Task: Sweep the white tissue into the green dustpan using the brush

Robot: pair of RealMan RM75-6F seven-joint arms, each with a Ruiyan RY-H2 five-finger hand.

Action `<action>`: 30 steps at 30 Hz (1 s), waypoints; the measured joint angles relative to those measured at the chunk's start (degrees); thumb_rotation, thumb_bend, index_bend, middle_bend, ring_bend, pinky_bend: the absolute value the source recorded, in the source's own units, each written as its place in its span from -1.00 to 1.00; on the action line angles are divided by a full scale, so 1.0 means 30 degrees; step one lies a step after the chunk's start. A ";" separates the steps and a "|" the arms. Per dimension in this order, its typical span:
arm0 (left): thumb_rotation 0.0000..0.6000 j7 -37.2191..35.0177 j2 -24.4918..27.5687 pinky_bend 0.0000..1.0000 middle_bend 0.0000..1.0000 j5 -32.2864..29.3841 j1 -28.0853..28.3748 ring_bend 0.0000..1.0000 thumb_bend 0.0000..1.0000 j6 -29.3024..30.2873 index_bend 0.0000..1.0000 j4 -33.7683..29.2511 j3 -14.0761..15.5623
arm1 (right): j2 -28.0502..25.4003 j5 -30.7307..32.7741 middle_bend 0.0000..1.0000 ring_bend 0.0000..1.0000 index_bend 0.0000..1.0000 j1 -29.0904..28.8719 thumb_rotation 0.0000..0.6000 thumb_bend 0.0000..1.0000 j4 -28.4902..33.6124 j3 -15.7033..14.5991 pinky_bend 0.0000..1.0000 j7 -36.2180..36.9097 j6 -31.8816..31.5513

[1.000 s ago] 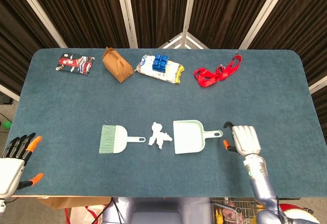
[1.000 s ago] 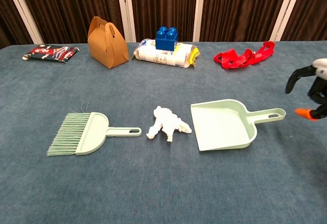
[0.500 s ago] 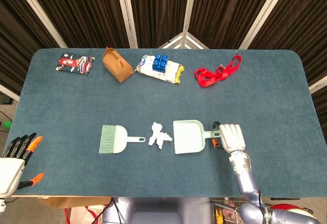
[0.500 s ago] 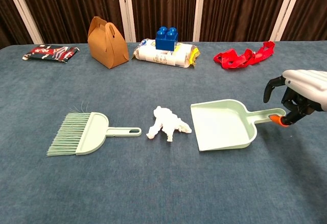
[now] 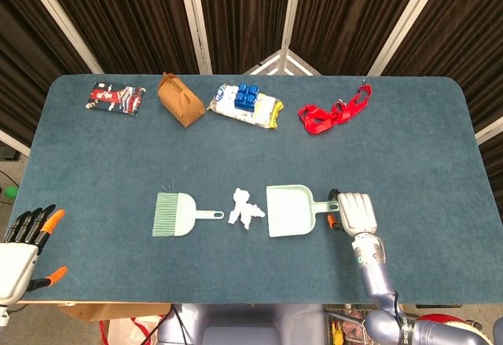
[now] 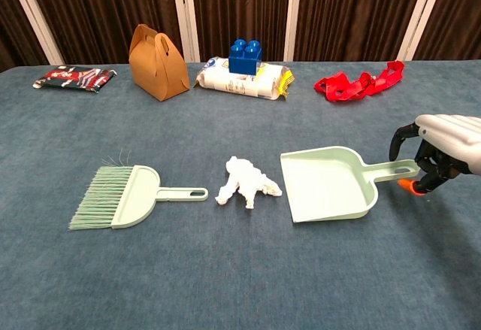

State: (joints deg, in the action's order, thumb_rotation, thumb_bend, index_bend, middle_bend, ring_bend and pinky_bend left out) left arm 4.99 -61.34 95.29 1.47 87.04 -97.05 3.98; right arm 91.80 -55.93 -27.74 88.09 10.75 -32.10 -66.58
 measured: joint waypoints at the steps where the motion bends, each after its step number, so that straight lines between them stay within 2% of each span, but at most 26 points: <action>1: 1.00 0.0010 -0.0010 -0.94 -1.00 0.0002 -0.0002 -1.00 -1.00 0.0002 -1.00 0.0006 0.0001 | 0.0021 0.0000 0.82 0.77 -0.16 -0.0023 1.00 -0.30 -0.0039 -0.0006 0.84 0.0007 0.0007; 14: 1.00 0.0102 -0.0055 -0.94 -1.00 -0.0085 0.0042 -1.00 -1.00 -0.0087 -1.00 -0.0034 -0.0030 | 0.0552 0.0407 0.82 0.77 -0.06 -0.0346 1.00 -0.20 -0.0633 -0.0049 0.84 -0.0112 0.0084; 22: 1.00 0.0110 -0.0061 -0.94 -1.00 -0.0065 0.0056 -1.00 -1.00 -0.0105 -1.00 -0.0035 -0.0019 | 0.0423 0.0475 0.82 0.77 0.22 -0.0384 1.00 0.16 -0.0467 -0.0066 0.84 -0.0082 0.0020; 27: 1.00 0.0235 0.0006 -0.92 -1.00 -0.0254 0.0156 -1.00 -1.00 -0.0306 -1.00 -0.0284 -0.0091 | 0.0078 0.0241 0.82 0.77 0.25 -0.0346 1.00 0.16 -0.0104 -0.0254 0.84 -0.0084 -0.0078; 30: 1.00 0.0485 0.0089 -0.80 -1.00 -0.0402 0.0366 -0.97 -1.00 -0.0563 -1.00 -0.0508 -0.0250 | -0.0082 0.0117 0.82 0.77 0.25 -0.0334 1.00 0.17 0.0061 -0.0335 0.84 -0.0150 -0.0156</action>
State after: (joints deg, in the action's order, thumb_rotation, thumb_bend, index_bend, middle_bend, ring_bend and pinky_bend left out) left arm 6.45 -61.07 94.08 2.57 85.35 -98.58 3.23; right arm 91.55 -55.58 -28.74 88.27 9.74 -32.55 -67.05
